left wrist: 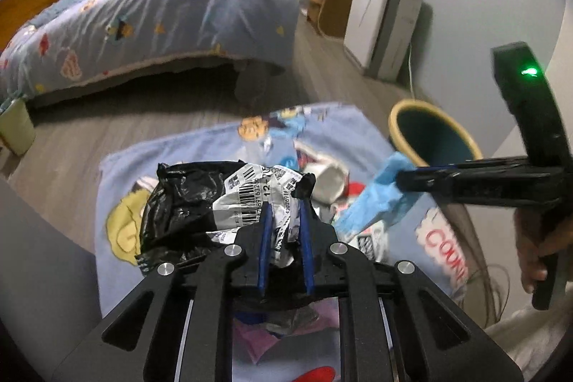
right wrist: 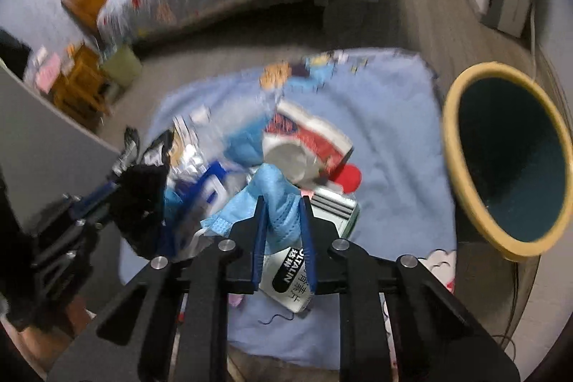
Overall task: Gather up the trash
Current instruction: 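Carry both items over the yellow-rimmed bin and open both tools to drop them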
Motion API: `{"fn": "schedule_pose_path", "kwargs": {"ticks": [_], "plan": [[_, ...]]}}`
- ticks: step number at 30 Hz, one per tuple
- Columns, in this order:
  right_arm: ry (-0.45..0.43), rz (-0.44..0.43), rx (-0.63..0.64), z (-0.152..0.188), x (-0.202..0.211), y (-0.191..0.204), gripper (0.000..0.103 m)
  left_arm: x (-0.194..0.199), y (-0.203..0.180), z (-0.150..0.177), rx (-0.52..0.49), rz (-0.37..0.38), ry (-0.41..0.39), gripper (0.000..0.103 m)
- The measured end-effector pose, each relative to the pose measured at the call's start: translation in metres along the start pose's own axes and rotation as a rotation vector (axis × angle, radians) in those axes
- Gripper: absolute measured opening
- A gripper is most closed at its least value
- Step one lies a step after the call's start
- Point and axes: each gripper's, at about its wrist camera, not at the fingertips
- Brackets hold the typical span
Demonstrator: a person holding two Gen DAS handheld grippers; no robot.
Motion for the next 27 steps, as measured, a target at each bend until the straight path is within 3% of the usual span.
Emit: {"fn": "schedule_pose_path", "kwargs": {"ticks": [6, 12, 19, 27], "plan": [[-0.153, 0.135, 0.005, -0.01, 0.074, -0.024, 0.018, 0.031, -0.013, -0.026, 0.016, 0.074, -0.102, 0.016], [-0.264, 0.268, -0.047, -0.027, 0.102, -0.092, 0.018, 0.025, -0.062, -0.055, -0.064, 0.109, -0.139, 0.016], [-0.304, 0.331, -0.163, -0.023, 0.104, -0.17, 0.018, -0.023, -0.127, -0.089, -0.152, 0.184, -0.101, 0.016], [-0.244, 0.408, -0.27, -0.003, 0.082, -0.235, 0.018, -0.097, -0.195, -0.106, -0.194, 0.318, -0.023, 0.016]]}}
Point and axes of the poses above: each gripper's, at about its wrist camera, not at the fingertips, and x roughly against the way its jaws point, y to its left, z to its underside
